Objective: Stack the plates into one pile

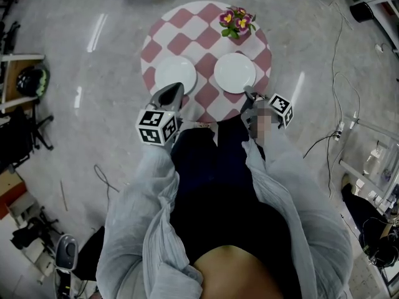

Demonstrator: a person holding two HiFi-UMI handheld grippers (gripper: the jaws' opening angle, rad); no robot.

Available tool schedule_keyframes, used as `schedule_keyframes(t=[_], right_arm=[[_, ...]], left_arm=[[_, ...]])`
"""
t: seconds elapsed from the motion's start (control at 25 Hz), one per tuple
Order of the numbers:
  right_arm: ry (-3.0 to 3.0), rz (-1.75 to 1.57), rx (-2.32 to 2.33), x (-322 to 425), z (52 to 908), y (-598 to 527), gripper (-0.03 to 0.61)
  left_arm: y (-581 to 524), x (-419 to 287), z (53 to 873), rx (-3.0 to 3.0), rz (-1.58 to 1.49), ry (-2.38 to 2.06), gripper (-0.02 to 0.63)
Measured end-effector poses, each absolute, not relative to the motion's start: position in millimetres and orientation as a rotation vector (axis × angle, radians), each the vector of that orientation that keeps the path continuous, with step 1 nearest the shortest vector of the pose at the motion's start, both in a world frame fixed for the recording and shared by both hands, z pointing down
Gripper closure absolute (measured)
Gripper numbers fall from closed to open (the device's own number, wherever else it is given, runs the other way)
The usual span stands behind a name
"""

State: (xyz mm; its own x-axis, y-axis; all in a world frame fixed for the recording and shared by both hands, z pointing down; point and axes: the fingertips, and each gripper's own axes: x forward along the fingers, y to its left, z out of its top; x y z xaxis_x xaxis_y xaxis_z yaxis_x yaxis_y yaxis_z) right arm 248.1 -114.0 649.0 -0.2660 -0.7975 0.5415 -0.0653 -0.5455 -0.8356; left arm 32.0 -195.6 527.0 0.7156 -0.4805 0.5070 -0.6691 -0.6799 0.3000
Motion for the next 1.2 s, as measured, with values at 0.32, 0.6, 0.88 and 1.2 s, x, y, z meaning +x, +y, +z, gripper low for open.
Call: schedule_keyframes(t=[0.32,0.6,0.88,1.2], right_arm=[[1.146,-1.778,-1.409,241.1,629.0,-118.1,0.56],[1.251,-1.682,-1.392,243.5,600.9,-131.6,0.563],[1.273,-1.617,-1.371,245.3,583.2,-132.5,0.563],[1.324,-1.631,-1.32,228.4,571.7,-140.1,0.563]], left_arm=[[-194.8,25.6,525.3,2.456,0.531,-0.888,0.599],[-189.6,19.9,523.8,2.464,0.531,-0.884,0.6],[-186.7,9.4,521.9,2.472,0.514,-0.898,0.6],[-183.4,-7.6,520.0,2.452,0.474,-0.949,0.6]])
